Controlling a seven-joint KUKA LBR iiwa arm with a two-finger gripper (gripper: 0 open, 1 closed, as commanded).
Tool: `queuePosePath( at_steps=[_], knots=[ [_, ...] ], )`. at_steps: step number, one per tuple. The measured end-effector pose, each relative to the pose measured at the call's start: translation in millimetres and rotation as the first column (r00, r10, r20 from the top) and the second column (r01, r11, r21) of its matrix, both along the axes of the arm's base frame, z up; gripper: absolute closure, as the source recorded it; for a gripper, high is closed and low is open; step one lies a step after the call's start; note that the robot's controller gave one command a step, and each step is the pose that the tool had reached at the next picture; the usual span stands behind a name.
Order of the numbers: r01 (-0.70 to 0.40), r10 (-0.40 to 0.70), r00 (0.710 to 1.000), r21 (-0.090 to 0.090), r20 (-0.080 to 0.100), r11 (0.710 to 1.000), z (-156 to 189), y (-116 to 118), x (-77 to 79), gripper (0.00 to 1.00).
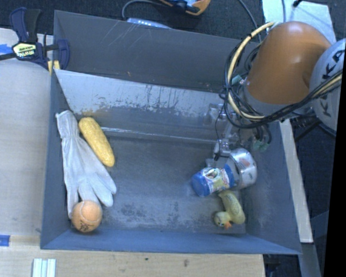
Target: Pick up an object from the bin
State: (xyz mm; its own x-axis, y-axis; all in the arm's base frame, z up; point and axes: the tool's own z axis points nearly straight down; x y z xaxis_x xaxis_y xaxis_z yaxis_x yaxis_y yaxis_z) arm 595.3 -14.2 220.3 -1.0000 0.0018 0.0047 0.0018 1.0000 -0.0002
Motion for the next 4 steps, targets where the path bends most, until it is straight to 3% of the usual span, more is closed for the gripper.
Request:
queuePosePath(
  at_steps=[1, 2, 3, 4],
  knots=[
    [0.0, 0.0, 1.0, 0.0, 0.009, 1.0, 5, 0, 1.3, 0.0],
    [-0.066, 0.066, 0.998, 0.0, 0.013, 0.998, -34, -19, -7.5, 0.0],
    [-0.05, 0.05, 0.999, -0.001, 0.012, 0.999, -80, -30, -24.8, 0.0],
    [-0.096, 0.096, 0.995, -0.001, 0.018, 0.995, -135, -63, -59.6, 1.0]
  ],
)
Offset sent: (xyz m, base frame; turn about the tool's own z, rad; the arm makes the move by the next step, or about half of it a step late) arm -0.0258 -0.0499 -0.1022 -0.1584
